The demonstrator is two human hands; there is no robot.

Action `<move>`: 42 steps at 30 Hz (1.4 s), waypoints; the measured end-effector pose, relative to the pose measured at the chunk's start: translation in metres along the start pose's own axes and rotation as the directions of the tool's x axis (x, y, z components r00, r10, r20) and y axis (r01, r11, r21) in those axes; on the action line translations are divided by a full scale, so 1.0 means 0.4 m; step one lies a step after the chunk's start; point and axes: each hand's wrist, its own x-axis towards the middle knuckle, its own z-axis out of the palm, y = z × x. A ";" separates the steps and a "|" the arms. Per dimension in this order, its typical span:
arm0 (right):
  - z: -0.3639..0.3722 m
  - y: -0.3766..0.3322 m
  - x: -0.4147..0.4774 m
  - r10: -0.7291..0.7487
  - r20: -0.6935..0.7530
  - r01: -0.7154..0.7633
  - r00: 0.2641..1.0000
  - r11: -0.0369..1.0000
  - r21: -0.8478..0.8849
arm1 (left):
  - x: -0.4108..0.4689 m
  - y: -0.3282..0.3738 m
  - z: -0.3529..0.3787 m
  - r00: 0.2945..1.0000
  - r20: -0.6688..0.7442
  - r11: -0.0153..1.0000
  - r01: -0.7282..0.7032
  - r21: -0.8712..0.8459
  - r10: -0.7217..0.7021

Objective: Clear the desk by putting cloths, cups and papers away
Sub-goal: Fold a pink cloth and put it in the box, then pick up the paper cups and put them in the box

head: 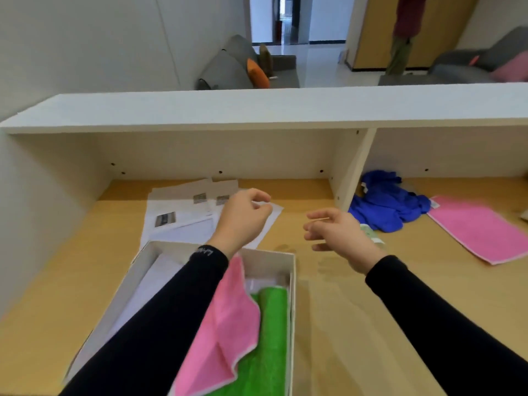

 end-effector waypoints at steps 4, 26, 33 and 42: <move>-0.133 0.045 0.031 0.053 -0.202 -0.056 0.978 0.998 -0.009 | 0.063 0.065 0.143 0.986 0.166 0.996 -0.020 -0.082 0.033; -0.377 0.293 0.179 0.208 0.026 -0.207 0.978 0.978 -0.031 | 0.061 0.107 0.593 0.798 0.484 0.880 0.463 -0.106 -0.361; -0.400 0.296 0.181 0.171 -0.021 -0.171 0.985 0.984 -0.038 | 0.041 0.123 0.623 0.901 0.311 0.918 0.363 -0.158 -0.303; -0.418 0.206 0.157 -0.030 -0.073 0.042 0.997 0.983 0.179 | 0.019 0.194 0.550 0.983 0.137 0.955 0.156 -0.252 -0.124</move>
